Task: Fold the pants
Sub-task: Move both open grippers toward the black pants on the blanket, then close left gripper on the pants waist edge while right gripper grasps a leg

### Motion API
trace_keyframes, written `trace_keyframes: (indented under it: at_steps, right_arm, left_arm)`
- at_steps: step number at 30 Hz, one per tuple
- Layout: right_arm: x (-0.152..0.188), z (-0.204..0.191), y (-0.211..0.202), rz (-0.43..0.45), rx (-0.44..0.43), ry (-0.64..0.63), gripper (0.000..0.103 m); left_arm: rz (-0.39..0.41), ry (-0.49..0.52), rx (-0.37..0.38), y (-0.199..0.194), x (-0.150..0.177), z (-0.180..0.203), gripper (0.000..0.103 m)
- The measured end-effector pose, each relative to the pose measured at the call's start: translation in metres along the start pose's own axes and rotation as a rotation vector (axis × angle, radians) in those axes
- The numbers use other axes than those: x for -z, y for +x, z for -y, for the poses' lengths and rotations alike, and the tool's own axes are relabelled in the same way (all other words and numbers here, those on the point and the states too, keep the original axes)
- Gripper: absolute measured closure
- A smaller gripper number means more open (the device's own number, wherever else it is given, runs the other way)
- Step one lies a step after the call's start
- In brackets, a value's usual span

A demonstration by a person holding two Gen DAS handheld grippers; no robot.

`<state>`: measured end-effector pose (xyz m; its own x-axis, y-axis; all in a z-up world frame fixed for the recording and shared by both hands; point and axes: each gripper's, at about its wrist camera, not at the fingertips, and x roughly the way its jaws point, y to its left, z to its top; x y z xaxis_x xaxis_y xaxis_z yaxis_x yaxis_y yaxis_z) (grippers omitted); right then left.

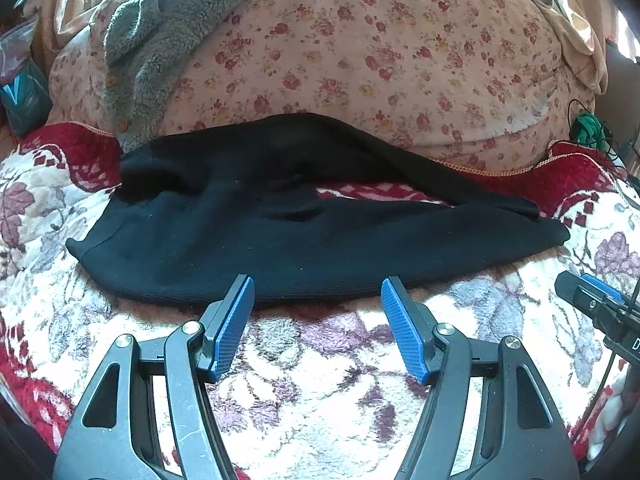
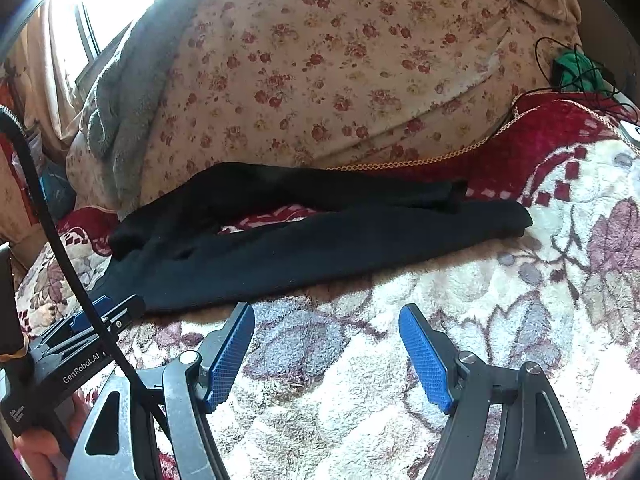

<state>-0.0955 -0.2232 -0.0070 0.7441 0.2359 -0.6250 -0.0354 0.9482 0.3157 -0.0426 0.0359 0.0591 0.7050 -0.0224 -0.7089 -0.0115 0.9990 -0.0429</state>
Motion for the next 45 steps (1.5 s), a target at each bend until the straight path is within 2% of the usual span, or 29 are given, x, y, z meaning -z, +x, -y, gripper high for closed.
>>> trace_keyframes:
  at_steps: [14, 19, 25, 32, 35, 38, 45]
  right_arm:
    - [0.002, 0.012, 0.013, -0.038, 0.005, 0.021, 0.029]
    - [0.003, 0.028, 0.023, -0.063, 0.02, 0.048, 0.029]
    - [-0.002, 0.059, 0.035, -0.081, 0.04, 0.114, 0.029]
    - [-0.013, 0.092, 0.05, -0.099, -0.018, 0.223, 0.029]
    - [-0.017, 0.099, 0.06, -0.108, -0.041, 0.261, 0.029]
    - [-0.023, 0.101, 0.067, -0.097, -0.047, 0.261, 0.029]
    - [-0.039, 0.113, 0.088, -0.088, -0.094, 0.313, 0.029]
  left_arm:
    - [-0.034, -0.031, -0.015, 0.013, 0.003, -0.013, 0.036]
    - [-0.069, -0.078, -0.036, 0.018, 0.008, -0.039, 0.036]
    - [-0.069, -0.148, -0.106, 0.014, 0.016, -0.087, 0.037]
    - [-0.069, -0.265, -0.165, 0.016, 0.019, -0.139, 0.037]
    - [-0.088, -0.307, -0.155, 0.024, 0.02, -0.15, 0.037]
    - [-0.099, -0.339, -0.132, 0.031, 0.021, -0.153, 0.037]
    - [-0.084, -0.336, -0.134, 0.046, 0.01, -0.151, 0.036]
